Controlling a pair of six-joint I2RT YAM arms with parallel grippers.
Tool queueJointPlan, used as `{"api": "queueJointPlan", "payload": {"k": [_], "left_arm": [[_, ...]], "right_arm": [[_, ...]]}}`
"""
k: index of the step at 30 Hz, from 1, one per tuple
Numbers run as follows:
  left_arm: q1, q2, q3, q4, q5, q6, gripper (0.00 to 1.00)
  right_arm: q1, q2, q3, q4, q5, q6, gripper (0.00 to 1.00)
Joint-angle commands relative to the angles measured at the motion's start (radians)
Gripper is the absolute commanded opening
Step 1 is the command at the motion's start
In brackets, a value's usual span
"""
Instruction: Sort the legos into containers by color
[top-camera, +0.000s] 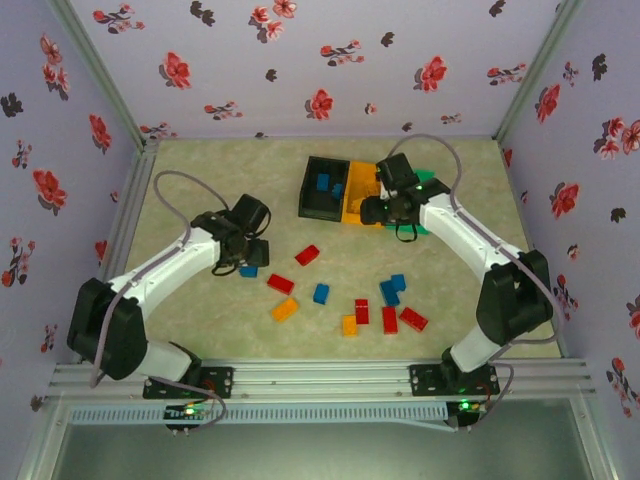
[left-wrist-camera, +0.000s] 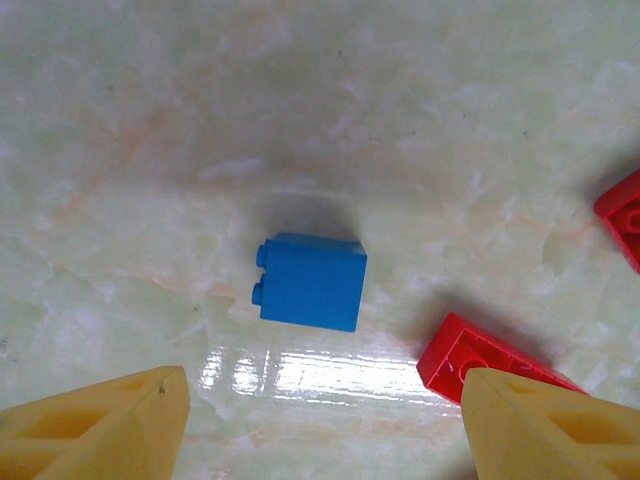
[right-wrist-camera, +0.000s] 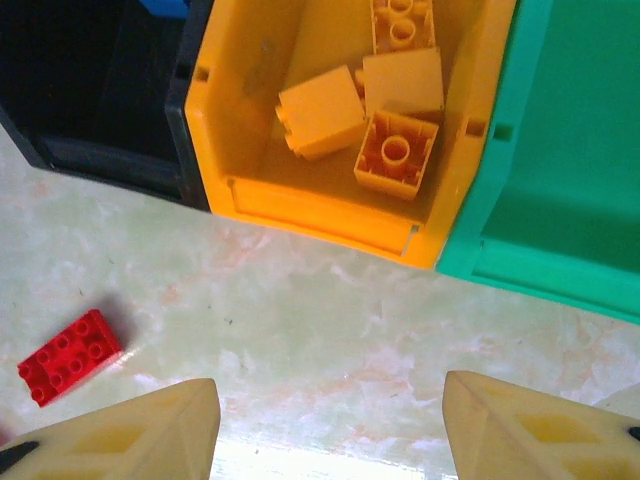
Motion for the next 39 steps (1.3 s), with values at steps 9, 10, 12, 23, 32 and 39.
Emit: {"api": "queueJointPlan", "payload": {"k": [9, 10, 12, 23, 32, 39], "left_arm": [[-0.095, 0.008, -0.114, 0.117, 0.174, -0.19, 0.74], [-0.112, 0.011, -0.12, 0.132, 0.18, -0.217, 0.74], [-0.142, 0.021, -0.128, 0.152, 0.183, -0.255, 0.74], [-0.205, 0.118, -0.118, 0.222, 0.21, -0.327, 0.76], [-0.199, 0.216, -0.059, 0.221, 0.19, -0.292, 0.74], [-0.19, 0.275, 0.013, 0.174, 0.15, -0.235, 0.69]], "right_arm": [[0.032, -0.017, -0.048, 0.013, 0.034, 0.027, 0.62], [0.034, -0.014, -0.049, 0.013, 0.035, 0.027, 0.62], [0.039, -0.01, -0.049, 0.012, 0.035, 0.029, 0.62], [0.061, -0.014, -0.066, 0.007, 0.044, 0.018, 0.62], [0.061, -0.037, -0.087, -0.002, 0.057, 0.018, 0.63], [0.061, -0.052, -0.102, -0.006, 0.067, 0.016, 0.63]]}}
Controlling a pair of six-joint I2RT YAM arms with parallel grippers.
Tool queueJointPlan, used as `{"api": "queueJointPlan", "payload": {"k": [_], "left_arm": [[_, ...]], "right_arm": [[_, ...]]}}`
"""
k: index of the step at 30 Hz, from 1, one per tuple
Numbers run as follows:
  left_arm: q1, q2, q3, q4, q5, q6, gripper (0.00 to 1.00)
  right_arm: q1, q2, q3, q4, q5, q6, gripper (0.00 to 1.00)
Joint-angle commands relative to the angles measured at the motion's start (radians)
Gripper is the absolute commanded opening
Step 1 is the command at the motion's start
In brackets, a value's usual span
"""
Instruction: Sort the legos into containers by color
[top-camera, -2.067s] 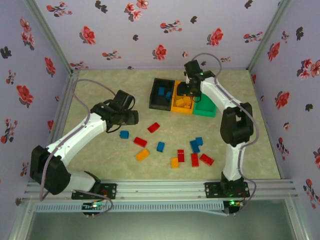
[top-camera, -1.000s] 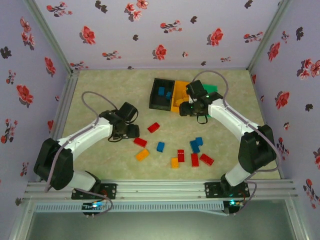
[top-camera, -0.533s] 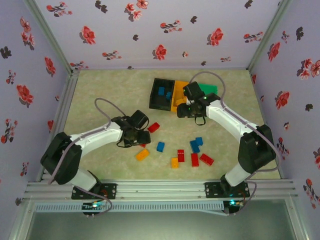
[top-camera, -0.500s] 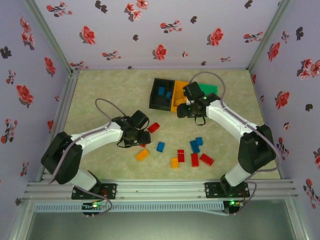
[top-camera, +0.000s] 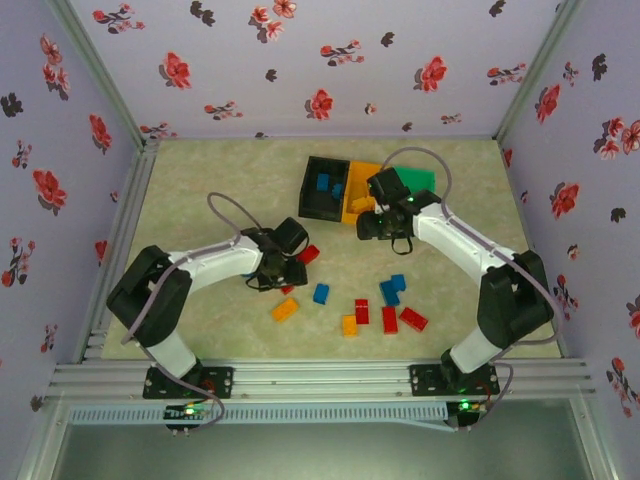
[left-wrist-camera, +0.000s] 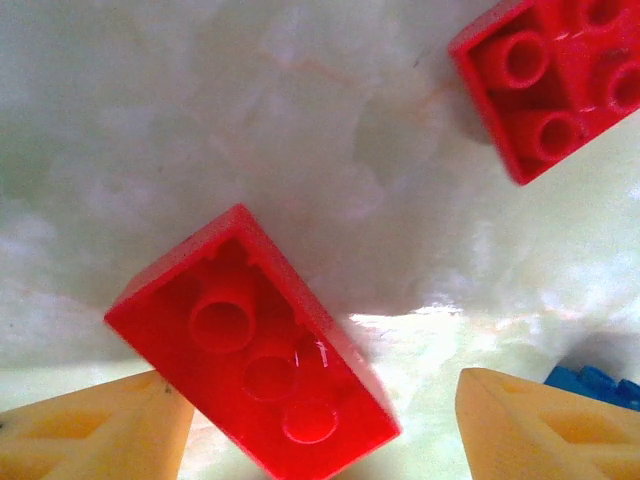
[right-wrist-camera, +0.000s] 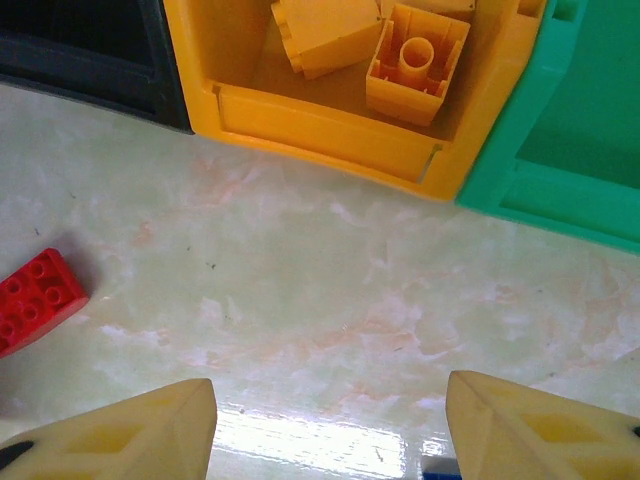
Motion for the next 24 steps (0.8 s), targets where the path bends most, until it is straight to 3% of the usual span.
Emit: {"api": "queueJointPlan", "payload": {"k": [1, 16, 24], "left_arm": [[0.011, 0.031, 0.048, -0.046, -0.041, 0.05, 0.68], [0.018, 0.073, 0.1, -0.113, -0.07, 0.119, 0.34], [0.017, 0.066, 0.199, -0.191, -0.094, 0.186, 0.27]], "right_arm": [[0.007, -0.033, -0.016, -0.014, 0.031, 0.001, 0.63], [0.007, -0.063, -0.023, -0.017, 0.046, 0.008, 0.62], [-0.009, -0.132, -0.044, -0.018, 0.045, 0.014, 0.62]]}}
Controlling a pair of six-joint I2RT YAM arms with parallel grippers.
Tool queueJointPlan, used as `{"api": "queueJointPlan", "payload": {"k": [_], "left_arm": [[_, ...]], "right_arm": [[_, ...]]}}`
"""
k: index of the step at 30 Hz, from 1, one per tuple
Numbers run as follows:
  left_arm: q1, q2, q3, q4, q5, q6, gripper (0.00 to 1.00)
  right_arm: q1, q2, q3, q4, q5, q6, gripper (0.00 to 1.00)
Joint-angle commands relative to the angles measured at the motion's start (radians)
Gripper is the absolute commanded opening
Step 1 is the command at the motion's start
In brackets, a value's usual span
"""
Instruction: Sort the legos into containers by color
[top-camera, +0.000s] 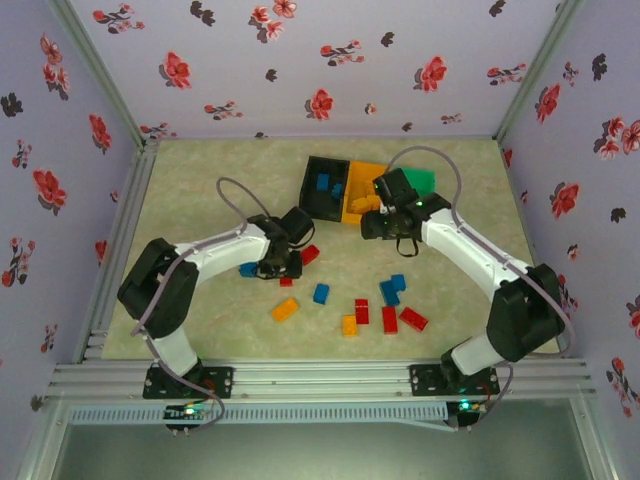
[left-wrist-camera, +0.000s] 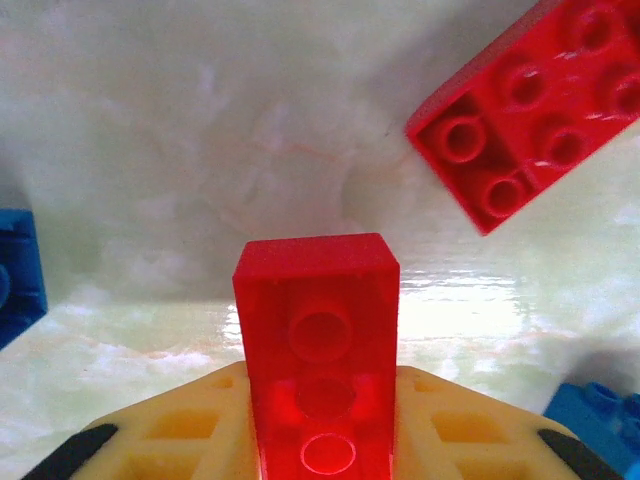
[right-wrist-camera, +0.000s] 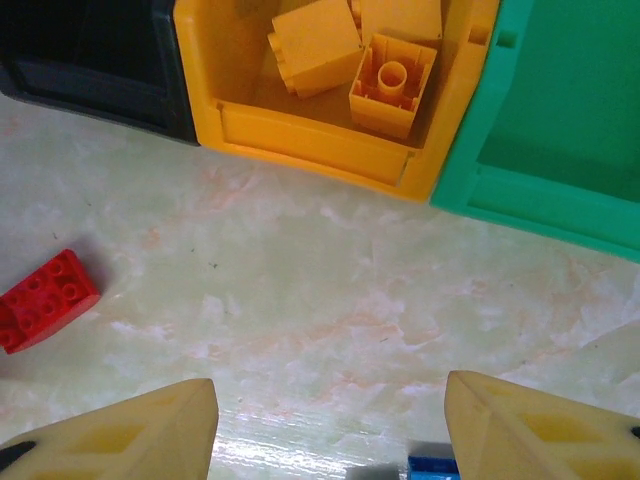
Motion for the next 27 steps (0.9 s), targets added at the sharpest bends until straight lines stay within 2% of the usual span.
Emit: {"api": "queueJointPlan", "payload": {"k": [1, 5, 11, 20, 27], "left_arm": [[0.006, 0.002, 0.071, -0.071, -0.036, 0.053, 0.27], [0.006, 0.004, 0.168, -0.111, -0.038, 0.09, 0.27], [0.005, 0.065, 0.405, -0.169, -0.04, 0.158, 0.27], [-0.006, 0.297, 0.849, -0.226, 0.012, 0.246, 0.24], [-0.029, 0.529, 1.232, -0.225, 0.146, 0.297, 0.24]], "right_arm": [[-0.011, -0.057, -0.023, -0.015, 0.024, 0.015, 0.62], [-0.029, -0.116, -0.038, -0.02, 0.02, 0.021, 0.62], [-0.054, -0.212, -0.053, -0.044, 0.021, 0.022, 0.62], [-0.07, -0.325, -0.047, -0.091, 0.03, 0.022, 0.63], [-0.074, -0.375, -0.039, -0.115, 0.035, 0.027, 0.63]]}}
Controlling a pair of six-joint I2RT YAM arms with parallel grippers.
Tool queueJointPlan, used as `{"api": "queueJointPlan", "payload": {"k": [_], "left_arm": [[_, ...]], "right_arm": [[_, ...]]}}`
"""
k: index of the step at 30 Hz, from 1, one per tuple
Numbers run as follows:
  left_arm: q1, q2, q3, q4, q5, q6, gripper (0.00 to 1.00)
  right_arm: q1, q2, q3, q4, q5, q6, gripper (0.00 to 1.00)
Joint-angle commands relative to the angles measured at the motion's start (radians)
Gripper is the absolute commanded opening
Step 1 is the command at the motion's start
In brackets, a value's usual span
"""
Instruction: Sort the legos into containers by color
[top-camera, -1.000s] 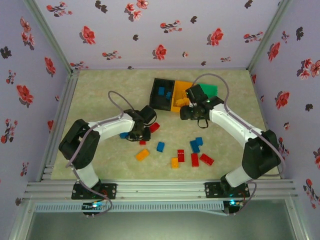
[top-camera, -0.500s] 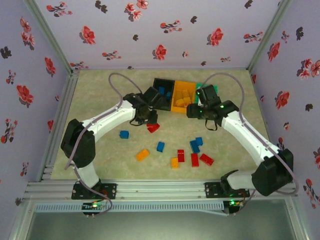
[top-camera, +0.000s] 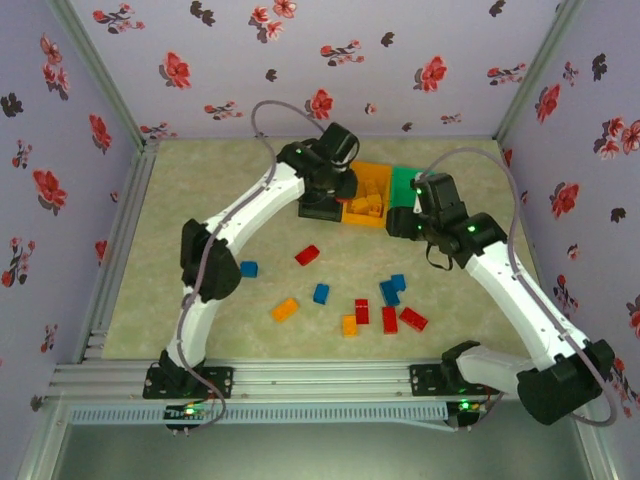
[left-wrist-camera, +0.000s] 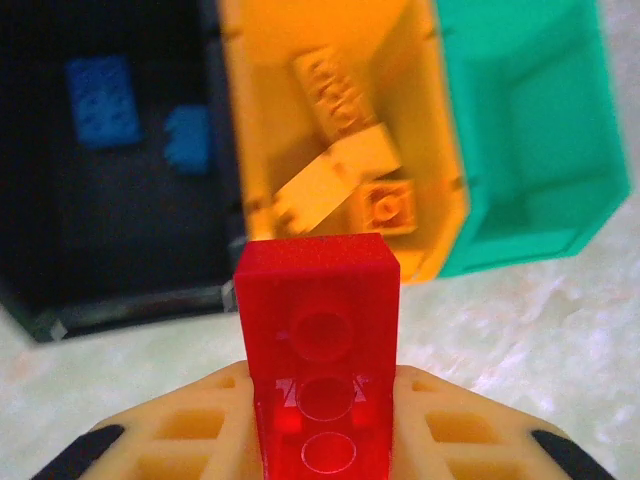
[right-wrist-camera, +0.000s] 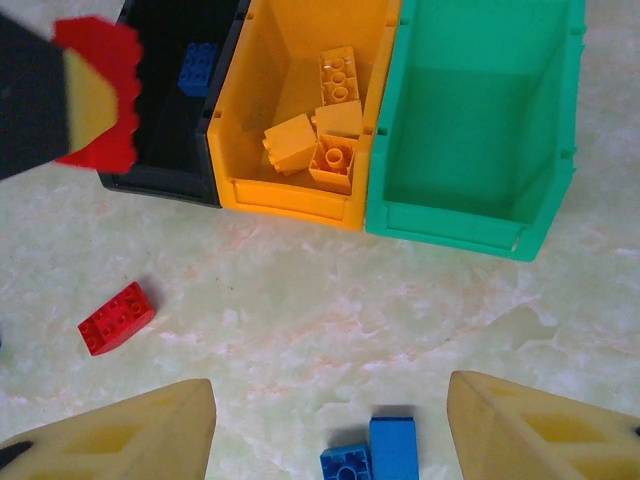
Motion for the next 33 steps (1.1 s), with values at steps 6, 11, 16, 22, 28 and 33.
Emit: {"api": "queueJointPlan", "payload": {"k": [6, 11, 16, 22, 28, 33], "left_arm": [[-0.025, 0.184, 0.217, 0.12, 0.206, 0.03, 0.22], [-0.039, 0.233, 0.191, 0.32, 0.246, -0.039, 0.23], [-0.056, 0.28, 0.212, 0.456, 0.222, -0.083, 0.25], [-0.059, 0.383, 0.28, 0.555, 0.214, -0.161, 0.27], [-0.058, 0.453, 0.354, 0.574, 0.213, -0.194, 0.57], [-0.055, 0.355, 0.256, 0.578, 0.196, -0.133, 0.64]], "right_arm": [[-0.007, -0.059, -0.005, -0.044, 0.022, 0.028, 0.64], [-0.007, -0.08, -0.02, -0.046, 0.015, 0.038, 0.64], [-0.007, -0.09, -0.031, -0.06, 0.016, 0.04, 0.64], [-0.007, -0.114, -0.04, -0.075, 0.013, 0.044, 0.64], [-0.007, -0.13, -0.049, -0.089, 0.006, 0.052, 0.64], [-0.007, -0.136, -0.051, -0.099, 0.013, 0.05, 0.65]]}}
